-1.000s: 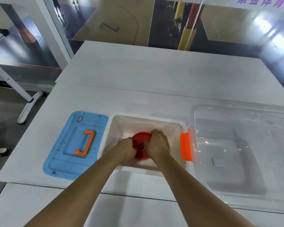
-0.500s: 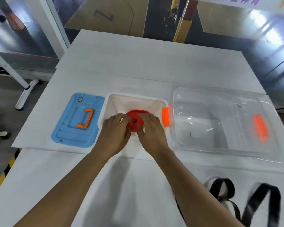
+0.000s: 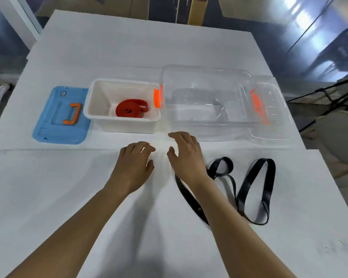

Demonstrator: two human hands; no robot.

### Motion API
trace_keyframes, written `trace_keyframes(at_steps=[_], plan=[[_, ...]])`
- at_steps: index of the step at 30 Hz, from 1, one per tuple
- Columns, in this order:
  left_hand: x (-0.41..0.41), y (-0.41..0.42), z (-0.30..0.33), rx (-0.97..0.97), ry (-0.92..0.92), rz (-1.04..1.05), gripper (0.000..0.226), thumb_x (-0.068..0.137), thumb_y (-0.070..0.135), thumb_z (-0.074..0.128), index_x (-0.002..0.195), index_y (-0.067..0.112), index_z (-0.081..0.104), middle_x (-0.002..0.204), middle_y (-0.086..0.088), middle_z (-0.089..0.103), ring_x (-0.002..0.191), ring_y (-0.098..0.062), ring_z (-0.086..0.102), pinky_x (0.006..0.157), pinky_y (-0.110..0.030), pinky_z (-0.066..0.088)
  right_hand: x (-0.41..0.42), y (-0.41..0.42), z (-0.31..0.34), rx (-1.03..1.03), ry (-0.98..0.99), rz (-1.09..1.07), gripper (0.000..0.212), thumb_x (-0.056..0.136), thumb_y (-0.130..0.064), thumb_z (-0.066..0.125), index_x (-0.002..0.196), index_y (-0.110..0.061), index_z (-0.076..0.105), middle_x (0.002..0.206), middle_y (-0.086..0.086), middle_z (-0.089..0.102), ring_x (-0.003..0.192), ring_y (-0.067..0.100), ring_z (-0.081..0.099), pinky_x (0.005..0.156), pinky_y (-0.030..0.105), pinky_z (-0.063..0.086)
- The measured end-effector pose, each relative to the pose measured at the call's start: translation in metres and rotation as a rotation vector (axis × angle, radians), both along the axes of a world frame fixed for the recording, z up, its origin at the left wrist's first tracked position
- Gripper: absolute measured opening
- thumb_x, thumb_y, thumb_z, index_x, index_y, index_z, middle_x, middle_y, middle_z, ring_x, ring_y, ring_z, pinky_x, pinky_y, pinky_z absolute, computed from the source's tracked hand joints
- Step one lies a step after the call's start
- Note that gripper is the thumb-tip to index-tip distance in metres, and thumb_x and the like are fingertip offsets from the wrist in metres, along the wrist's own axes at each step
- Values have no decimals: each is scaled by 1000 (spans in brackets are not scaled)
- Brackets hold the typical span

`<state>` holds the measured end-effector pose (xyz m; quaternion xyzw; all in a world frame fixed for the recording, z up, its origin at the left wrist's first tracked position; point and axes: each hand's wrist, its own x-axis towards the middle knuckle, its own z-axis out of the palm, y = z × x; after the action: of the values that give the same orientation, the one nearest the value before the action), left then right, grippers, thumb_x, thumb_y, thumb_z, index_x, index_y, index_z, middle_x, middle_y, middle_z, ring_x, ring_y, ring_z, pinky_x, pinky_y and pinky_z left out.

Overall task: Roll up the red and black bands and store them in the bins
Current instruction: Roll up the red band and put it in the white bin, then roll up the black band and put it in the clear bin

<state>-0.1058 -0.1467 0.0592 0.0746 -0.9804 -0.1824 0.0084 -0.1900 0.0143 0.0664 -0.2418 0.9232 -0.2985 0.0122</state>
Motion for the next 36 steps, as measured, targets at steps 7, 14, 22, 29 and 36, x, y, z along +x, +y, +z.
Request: trace_keyframes(at_steps=[7, 14, 22, 29, 36], plan=[[44, 111, -25, 38, -74, -56, 35, 92, 22, 63, 127, 21, 64, 129, 1, 63, 119, -27, 60, 99, -39, 43, 38, 116, -20, 40, -101, -48, 41, 90, -13, 62, 130, -14, 65, 129, 4, 65, 118, 30, 58, 102, 43, 48], [73, 206, -55, 71, -146, -120, 39, 87, 17, 62, 126, 20, 65, 131, 2, 65, 122, -25, 60, 98, -37, 46, 58, 215, -59, 149, -229, -76, 39, 92, -17, 62, 131, -17, 64, 130, 5, 65, 120, 30, 57, 103, 45, 46], [99, 281, -98, 6, -254, -256, 60, 71, 17, 78, 128, 28, 63, 131, 4, 65, 116, -28, 65, 90, -36, 54, 76, 290, -97, 344, -347, -11, 44, 95, -16, 56, 138, -22, 59, 136, -1, 58, 124, 27, 53, 105, 39, 39], [108, 294, -114, -47, -313, -142, 53, 83, 33, 72, 134, 36, 58, 127, 1, 56, 105, -26, 58, 90, -37, 49, 90, 308, -113, 518, -247, 148, 37, 85, -10, 69, 119, -25, 69, 134, -1, 56, 120, 29, 55, 103, 40, 40], [99, 287, -89, 133, -146, -31, 15, 90, 24, 70, 104, 29, 69, 103, 8, 65, 97, -18, 61, 85, -32, 51, 72, 314, -92, 218, -126, 212, 10, 89, -26, 66, 98, -28, 62, 110, -15, 61, 115, 11, 54, 114, 36, 32]])
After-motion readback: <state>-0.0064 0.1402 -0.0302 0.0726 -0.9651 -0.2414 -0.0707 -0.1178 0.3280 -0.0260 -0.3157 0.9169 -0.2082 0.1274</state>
